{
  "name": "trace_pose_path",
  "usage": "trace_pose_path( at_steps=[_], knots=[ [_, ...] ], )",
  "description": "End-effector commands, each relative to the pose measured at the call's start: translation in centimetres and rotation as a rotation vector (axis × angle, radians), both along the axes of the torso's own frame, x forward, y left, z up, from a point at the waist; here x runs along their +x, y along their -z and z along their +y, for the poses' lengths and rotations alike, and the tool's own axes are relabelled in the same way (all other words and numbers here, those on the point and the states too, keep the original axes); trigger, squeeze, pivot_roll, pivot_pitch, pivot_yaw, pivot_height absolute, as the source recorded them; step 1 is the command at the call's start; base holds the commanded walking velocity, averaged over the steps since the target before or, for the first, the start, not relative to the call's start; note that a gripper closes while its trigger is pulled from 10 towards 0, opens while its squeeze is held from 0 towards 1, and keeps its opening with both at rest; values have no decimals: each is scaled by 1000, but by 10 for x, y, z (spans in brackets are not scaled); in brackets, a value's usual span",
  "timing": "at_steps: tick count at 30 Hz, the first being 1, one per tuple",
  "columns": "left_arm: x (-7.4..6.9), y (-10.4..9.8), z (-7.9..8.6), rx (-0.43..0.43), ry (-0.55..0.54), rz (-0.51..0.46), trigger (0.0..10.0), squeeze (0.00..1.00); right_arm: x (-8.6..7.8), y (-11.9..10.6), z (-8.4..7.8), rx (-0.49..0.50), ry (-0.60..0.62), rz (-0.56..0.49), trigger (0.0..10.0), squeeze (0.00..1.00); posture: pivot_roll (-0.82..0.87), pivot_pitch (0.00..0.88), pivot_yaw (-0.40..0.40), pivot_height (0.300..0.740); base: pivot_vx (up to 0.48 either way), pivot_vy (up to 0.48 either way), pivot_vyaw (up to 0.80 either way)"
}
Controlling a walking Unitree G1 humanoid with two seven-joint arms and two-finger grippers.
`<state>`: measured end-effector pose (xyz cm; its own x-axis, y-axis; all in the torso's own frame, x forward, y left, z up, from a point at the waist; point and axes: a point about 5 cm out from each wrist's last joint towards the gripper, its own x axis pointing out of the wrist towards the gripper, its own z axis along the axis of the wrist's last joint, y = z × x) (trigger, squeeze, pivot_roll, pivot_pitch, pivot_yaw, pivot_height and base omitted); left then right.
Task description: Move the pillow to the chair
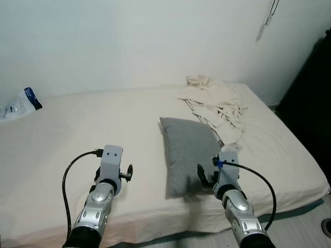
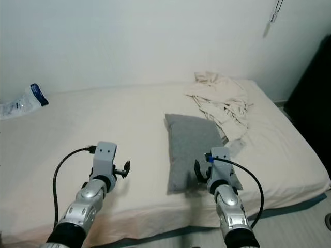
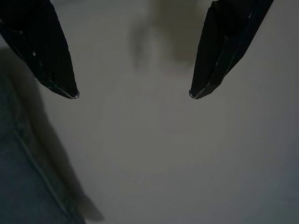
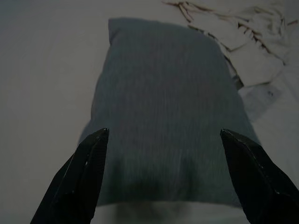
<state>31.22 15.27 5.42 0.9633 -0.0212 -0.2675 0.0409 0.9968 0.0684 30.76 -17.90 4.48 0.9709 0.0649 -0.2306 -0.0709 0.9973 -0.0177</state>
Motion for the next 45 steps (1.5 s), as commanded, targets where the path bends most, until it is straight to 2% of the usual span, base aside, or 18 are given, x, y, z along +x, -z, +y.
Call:
trace_pose_path(
  at_steps=[1, 3, 7, 14, 23, 24, 26, 29, 30, 33, 37, 41, 44, 45],
  knots=[
    [-7, 7, 7, 4, -18, 24, 10000, 0, -2, 5, 1, -21, 0, 15, 10000, 0, 19, 140, 33, 640, 0, 0, 0],
    [-8, 7, 7, 4, -18, 24, 10000, 0, -2, 5, 1, -31, 0, 16, 10000, 0, 19, 140, 33, 640, 0, 0, 0],
    [-11, 9, 8, 7, -14, 27, 10000, 0, -4, 6, 2, 50, 3, 14, 10000, 0, 22, 133, 37, 630, 0, 0, 0],
    [-10, 5, 5, 12, -1, 8, 10000, 0, -2, 3, 4, 28, 2, -8, 10000, 0, 25, 127, 37, 611, 0, 0, 0],
    [-9, 1, 6, 3, -1, -18, 10000, 0, -6, 6, 3, 101, 51, 0, 10000, 0, 29, 118, 38, 611, 0, 0, 0],
    [-8, -2, 5, -14, 7, -35, 10000, 0, -7, 6, 2, 141, 61, -4, 10000, 0, 30, 121, 40, 601, 0, 0, 0],
    [-7, -6, 4, -46, 16, -64, 10000, 0, -7, 6, 1, 147, 62, -10, 10000, 0, 31, 122, 41, 591, 0, 0, 0],
    [-6, -12, 4, -157, 4, -96, 10000, 0, -6, 5, 1, 164, 60, -13, 10000, 0, 32, 128, 42, 591, 0, 0, 0],
    [-6, -12, 4, -157, 4, -96, 10000, 0, -6, 5, 1, 164, 60, -13, 10000, 0, 32, 128, 42, 591, 0, 0, 0],
    [-3, -14, 7, -236, -4, -114, 10000, 0, -3, 4, 0, 212, 72, -9, 10000, 0, 35, 144, 42, 591, 0, 0, 0],
    [1, -16, 11, -272, -27, -122, 10000, 0, 1, 3, 1, 287, 63, -10, 10000, 0, 39, 156, 41, 581, 0, 0, 0],
    [5, -26, 12, -280, -5, -160, 10000, 0, 12, -11, 13, 380, -59, -55, 10000, 0, 45, 171, 42, 561, 0, 0, 0],
    [6, -28, 12, -288, 0, -171, 10000, 0, 14, -15, 17, 429, -90, -70, 10000, 0, 51, 179, 43, 561, 0, 0, 0],
    [6, -30, 13, -289, 6, -184, 10000, 0, 15, -19, 21, 499, -129, -81, 10000, 0, 53, 185, 44, 561, 0, 0, 0]
  ],
)
